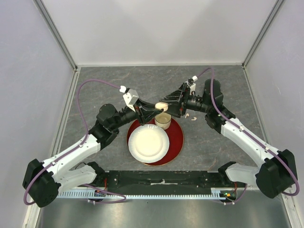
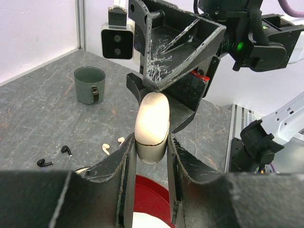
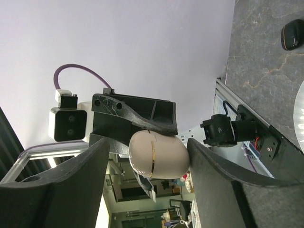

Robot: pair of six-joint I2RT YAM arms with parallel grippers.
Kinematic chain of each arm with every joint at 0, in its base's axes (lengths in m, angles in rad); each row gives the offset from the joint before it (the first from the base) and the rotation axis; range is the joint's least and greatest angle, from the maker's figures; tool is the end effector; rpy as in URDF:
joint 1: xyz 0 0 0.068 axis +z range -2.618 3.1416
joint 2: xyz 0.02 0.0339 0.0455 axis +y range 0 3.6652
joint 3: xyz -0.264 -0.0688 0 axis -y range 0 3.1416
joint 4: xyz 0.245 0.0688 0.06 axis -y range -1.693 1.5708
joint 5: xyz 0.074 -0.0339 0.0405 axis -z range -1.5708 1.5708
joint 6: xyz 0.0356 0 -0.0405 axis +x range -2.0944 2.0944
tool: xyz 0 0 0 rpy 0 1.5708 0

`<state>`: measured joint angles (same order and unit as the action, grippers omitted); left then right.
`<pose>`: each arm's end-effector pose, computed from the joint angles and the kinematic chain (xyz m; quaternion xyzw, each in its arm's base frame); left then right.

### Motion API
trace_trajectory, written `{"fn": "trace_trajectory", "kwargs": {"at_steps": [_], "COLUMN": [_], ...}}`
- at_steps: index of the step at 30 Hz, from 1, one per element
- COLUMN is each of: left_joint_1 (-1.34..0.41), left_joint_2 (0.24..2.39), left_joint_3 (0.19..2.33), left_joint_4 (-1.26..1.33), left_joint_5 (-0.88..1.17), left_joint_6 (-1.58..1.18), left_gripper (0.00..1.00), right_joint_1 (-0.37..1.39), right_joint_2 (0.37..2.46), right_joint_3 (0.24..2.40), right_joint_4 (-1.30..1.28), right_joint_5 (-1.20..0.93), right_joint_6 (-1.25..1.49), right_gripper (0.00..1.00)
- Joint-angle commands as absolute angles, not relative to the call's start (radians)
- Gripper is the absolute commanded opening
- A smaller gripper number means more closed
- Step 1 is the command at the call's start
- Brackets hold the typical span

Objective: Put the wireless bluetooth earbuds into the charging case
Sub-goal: Pick up the charging case at the center of the board.

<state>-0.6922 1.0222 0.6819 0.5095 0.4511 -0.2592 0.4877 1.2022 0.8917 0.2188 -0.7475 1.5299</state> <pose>0.1732 -0.1637 0.3314 0.3020 0.5771 -0.4694 0.5962 0.2326 0.1508 0.3329 0.1290 0.7190 0.6747 0.1061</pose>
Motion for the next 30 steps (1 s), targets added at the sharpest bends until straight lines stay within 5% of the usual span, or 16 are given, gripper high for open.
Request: {"fn": "trace_trajectory", "kwargs": {"at_steps": [1, 8, 20, 26, 30], "left_joint_1": [-0.701, -0.704, -0.707, -0.707, -0.710], "left_joint_2": [1.026, 1.032, 1.032, 1.040, 1.051], "left_joint_3": [0.727, 0.727, 0.727, 0.716, 0.693], "left_joint_4": [0.561, 0.565, 0.561, 0.609, 0.693], "left_joint_5": [0.443, 0.414, 0.411, 0.400, 0.390], "left_joint_6": [-0.219, -0.212, -0.224, -0.270, -0.294], "left_gripper": [0.02, 0.02, 0.02, 0.30, 0.33], "right_joint_1": [0.488, 0.489, 0.488, 0.489, 0.488], "right_joint_2": [1.192, 1.177, 1.173, 1.173, 1.170], "right_joint_3": [0.887, 0.881, 0.864, 0.862, 0.853], "right_joint_4": [0.270, 0.259, 0.296, 0.328, 0.373], "right_joint_5": [-0.759, -0.762, -0.767, -0.773, -0.773], "right_joint_6": [1.569, 1.577, 1.594, 1.621, 1.649], "right_gripper": [0.68, 0.73, 0.37, 0.30, 0.30]}}
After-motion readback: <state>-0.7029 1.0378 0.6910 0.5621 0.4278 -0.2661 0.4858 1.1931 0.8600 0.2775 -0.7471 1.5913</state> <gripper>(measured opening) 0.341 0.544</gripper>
